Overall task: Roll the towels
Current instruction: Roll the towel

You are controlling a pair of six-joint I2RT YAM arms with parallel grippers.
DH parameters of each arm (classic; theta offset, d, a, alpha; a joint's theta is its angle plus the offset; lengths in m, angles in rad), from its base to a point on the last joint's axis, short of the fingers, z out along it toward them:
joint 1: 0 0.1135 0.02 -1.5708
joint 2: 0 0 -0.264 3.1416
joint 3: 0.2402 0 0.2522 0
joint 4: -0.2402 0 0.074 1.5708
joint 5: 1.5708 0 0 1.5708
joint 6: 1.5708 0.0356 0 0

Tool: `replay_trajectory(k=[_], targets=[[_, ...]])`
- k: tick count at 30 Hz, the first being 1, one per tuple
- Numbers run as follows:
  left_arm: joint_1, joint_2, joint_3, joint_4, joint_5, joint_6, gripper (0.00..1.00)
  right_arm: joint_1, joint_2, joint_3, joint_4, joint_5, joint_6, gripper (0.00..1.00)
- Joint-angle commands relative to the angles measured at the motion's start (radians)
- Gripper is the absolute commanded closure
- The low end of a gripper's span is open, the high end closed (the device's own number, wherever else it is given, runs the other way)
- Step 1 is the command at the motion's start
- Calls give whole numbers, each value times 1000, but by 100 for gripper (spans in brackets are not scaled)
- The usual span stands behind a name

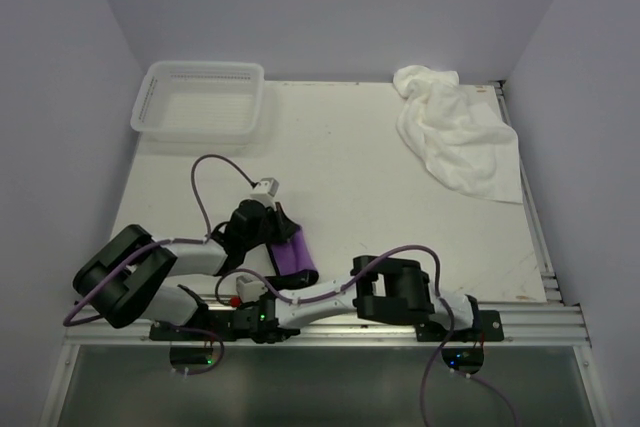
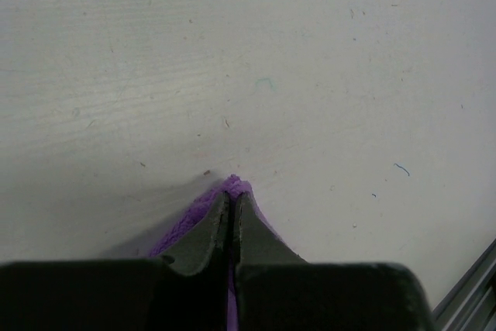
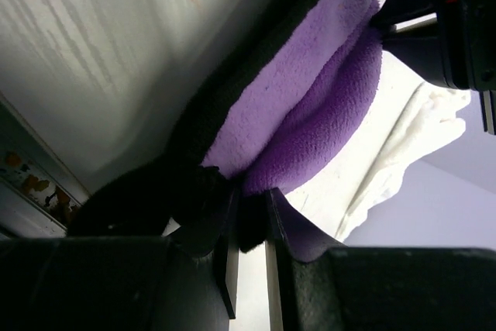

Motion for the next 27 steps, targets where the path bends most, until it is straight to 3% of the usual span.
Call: replay_trajectory(k=[1, 4, 5, 17, 27], targets=[[18, -9, -42, -38, -112, 25, 100, 32, 77, 38, -35, -201, 10, 100], [18, -34, -33, -80, -112, 26, 92, 34, 99, 56, -54, -227, 10, 100], [18, -54, -33, -96, -112, 28, 84, 34, 107, 70, -61, -229, 10, 100], [18, -185, -2, -325, -167, 17, 57, 34, 203, 141, -117, -270, 1, 100], [18, -324, 122, -508, -185, 34, 48, 34, 235, 162, -120, -292, -4, 100]])
